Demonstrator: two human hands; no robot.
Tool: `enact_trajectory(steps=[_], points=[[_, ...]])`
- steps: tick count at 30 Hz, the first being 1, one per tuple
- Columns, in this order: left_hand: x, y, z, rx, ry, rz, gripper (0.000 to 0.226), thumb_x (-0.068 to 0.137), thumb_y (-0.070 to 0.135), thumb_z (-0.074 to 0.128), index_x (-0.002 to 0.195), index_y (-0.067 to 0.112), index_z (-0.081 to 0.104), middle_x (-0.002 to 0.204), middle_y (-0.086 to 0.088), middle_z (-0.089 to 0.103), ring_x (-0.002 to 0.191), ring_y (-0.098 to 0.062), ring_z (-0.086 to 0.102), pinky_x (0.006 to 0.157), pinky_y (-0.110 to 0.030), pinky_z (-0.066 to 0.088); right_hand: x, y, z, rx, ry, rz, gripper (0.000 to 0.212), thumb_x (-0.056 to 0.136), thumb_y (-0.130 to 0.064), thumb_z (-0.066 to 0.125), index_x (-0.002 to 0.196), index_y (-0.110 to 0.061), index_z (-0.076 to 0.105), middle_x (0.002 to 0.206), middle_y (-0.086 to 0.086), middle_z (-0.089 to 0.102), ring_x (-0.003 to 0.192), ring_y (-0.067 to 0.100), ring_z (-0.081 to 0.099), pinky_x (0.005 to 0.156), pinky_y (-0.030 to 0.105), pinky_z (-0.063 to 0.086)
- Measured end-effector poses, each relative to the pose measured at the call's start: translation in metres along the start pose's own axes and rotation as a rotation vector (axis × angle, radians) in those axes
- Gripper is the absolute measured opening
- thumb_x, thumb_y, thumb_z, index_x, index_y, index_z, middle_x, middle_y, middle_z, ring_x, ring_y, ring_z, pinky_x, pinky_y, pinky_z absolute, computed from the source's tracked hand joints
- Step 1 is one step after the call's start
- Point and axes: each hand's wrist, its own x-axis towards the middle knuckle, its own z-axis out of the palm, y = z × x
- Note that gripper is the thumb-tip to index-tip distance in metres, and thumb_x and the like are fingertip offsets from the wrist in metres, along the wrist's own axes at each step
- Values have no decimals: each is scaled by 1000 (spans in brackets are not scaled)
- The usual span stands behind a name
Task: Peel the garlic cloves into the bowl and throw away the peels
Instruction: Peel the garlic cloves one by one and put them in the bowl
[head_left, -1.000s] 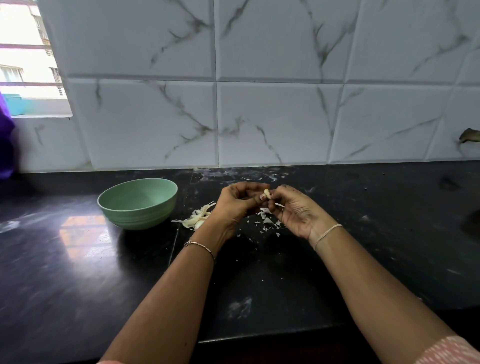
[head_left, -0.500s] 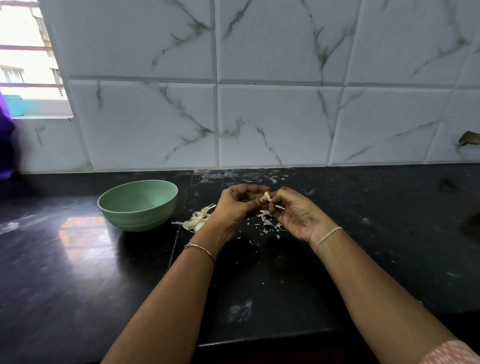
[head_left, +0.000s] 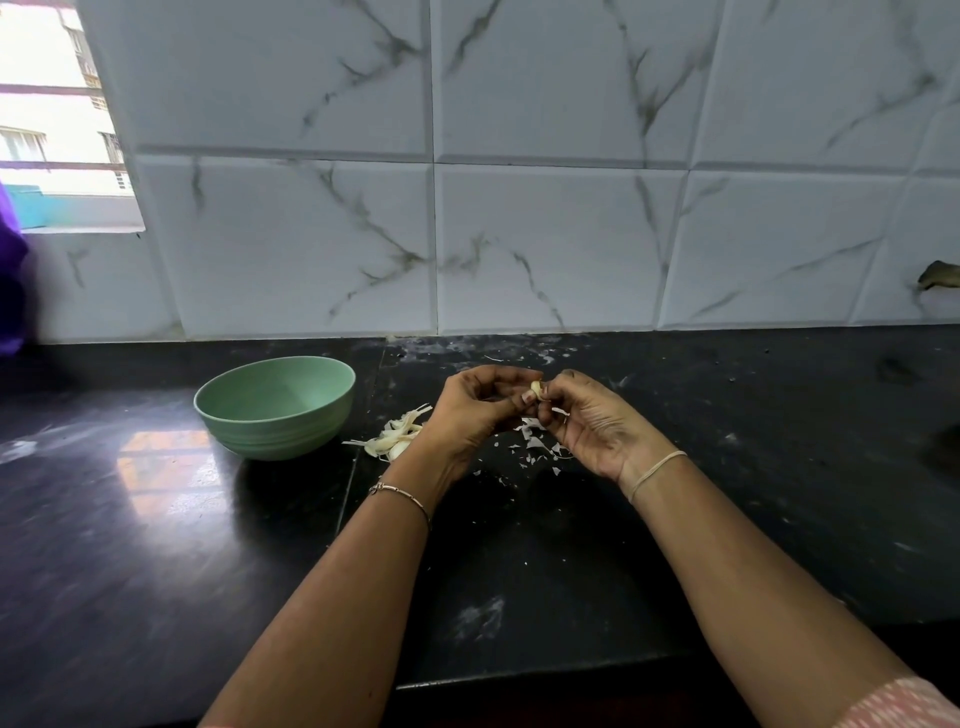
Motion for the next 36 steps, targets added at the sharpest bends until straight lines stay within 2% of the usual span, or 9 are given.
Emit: enact_trajectory(steps=[6, 11, 14, 18, 20, 26, 33, 36], points=[[2, -1, 0, -31, 14, -8, 21, 82, -4, 69, 96, 11, 72, 83, -5, 74, 75, -14, 70, 78, -30, 57, 0, 0, 2, 8, 29, -8, 25, 84, 13, 46, 69, -7, 48, 81, 13, 60, 63, 15, 61, 54, 17, 52], [2, 0, -1, -49, 69, 4, 20, 83, -6, 67, 99, 6, 70, 78, -4, 71, 68, -10, 69, 65, -20, 57, 1, -2, 1, -77, 30, -49, 11, 89, 5, 51, 92, 4, 61, 89, 15, 67, 73, 18, 64, 63, 22, 58], [2, 0, 0, -37, 110, 10, 19, 83, -9, 67, 98, 3, 68, 77, -4, 67, 64, -6, 67, 58, -16, 53, 1, -2, -1, -265, 59, -156, 1, 87, -1, 66, 86, 0, 67, 86, 11, 71, 75, 17, 69, 70, 24, 59], [3, -3, -1, 14, 126, 43, 19, 79, -7, 72, 93, 6, 69, 80, -5, 67, 71, -8, 66, 66, -18, 55, 6, 5, -6, -702, 214, -427, 8, 81, -7, 77, 79, -14, 73, 82, 5, 73, 79, 14, 68, 75, 25, 57], [3, -3, -1, 32, 137, 64, 18, 78, -7, 74, 94, 2, 69, 83, -8, 67, 75, -10, 66, 69, -19, 56, 9, 7, -7, -831, 238, -518, 9, 81, -10, 77, 79, -18, 74, 79, 1, 73, 77, 12, 69, 72, 23, 55], [5, -4, -1, 83, 157, 109, 18, 77, -8, 73, 94, -3, 69, 87, -7, 72, 79, -7, 71, 73, -17, 54, 11, 11, -8, -1039, 222, -611, 8, 81, -15, 77, 89, -17, 75, 84, -8, 72, 75, 6, 68, 72, 23, 58], [6, -5, -1, 93, 160, 94, 19, 73, -7, 77, 88, 4, 72, 89, -10, 74, 85, -16, 71, 79, -21, 56, 8, 11, -6, -1237, 215, -741, 6, 80, -12, 74, 85, -14, 71, 84, -3, 66, 72, 12, 63, 70, 33, 57], [6, -5, -2, 116, 169, 102, 20, 73, -6, 78, 83, 10, 72, 89, -9, 74, 86, -16, 71, 81, -23, 56, 7, 12, -3, -1342, 210, -745, 4, 84, -14, 68, 86, -15, 66, 87, -4, 59, 75, 13, 57, 71, 31, 51]])
